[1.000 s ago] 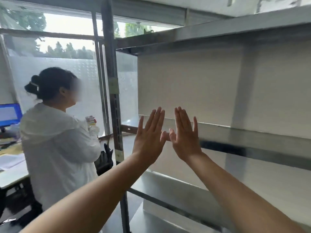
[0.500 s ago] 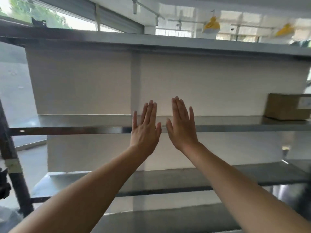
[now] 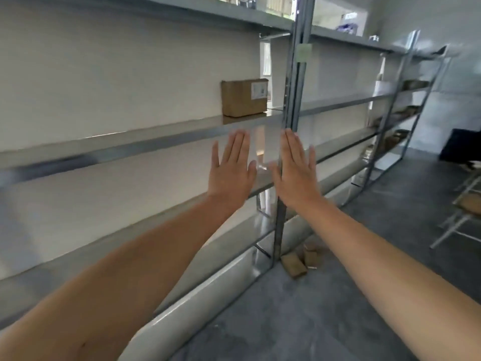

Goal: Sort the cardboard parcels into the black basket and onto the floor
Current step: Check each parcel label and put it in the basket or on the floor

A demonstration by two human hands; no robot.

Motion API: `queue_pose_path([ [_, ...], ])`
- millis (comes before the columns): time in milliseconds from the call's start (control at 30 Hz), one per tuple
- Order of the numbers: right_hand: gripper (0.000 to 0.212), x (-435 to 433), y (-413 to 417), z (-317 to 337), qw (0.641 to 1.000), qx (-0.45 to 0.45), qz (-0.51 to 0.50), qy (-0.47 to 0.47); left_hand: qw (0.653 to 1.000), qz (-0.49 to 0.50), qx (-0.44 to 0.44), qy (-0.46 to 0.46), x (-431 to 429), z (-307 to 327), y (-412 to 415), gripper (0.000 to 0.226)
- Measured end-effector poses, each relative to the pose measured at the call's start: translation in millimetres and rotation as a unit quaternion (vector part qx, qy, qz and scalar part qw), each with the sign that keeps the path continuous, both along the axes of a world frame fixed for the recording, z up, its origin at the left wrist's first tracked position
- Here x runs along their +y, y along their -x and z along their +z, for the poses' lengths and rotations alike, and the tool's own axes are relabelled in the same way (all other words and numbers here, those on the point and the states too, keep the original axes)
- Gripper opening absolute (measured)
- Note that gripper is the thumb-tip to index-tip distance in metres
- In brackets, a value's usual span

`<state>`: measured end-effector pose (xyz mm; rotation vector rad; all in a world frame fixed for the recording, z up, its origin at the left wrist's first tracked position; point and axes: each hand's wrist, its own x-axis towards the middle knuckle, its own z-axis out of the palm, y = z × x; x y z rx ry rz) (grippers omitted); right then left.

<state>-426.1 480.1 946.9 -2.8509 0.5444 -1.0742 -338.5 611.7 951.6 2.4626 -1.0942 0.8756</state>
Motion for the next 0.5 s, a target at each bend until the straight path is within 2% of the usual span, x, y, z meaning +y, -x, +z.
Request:
queue_pose_path([
  [300, 0.067, -160, 142, -34, 0.976, 0.043, -0.215, 0.002, 0.973, -0.227, 0.013, -0.039, -200, -49, 90, 0.061],
  [500, 0.068, -254, 155, -54, 0.963, 0.087, -0.255, 0.000, 0.955, -0.294, 0.027, -0.025, -295, -67, 77, 0.062],
])
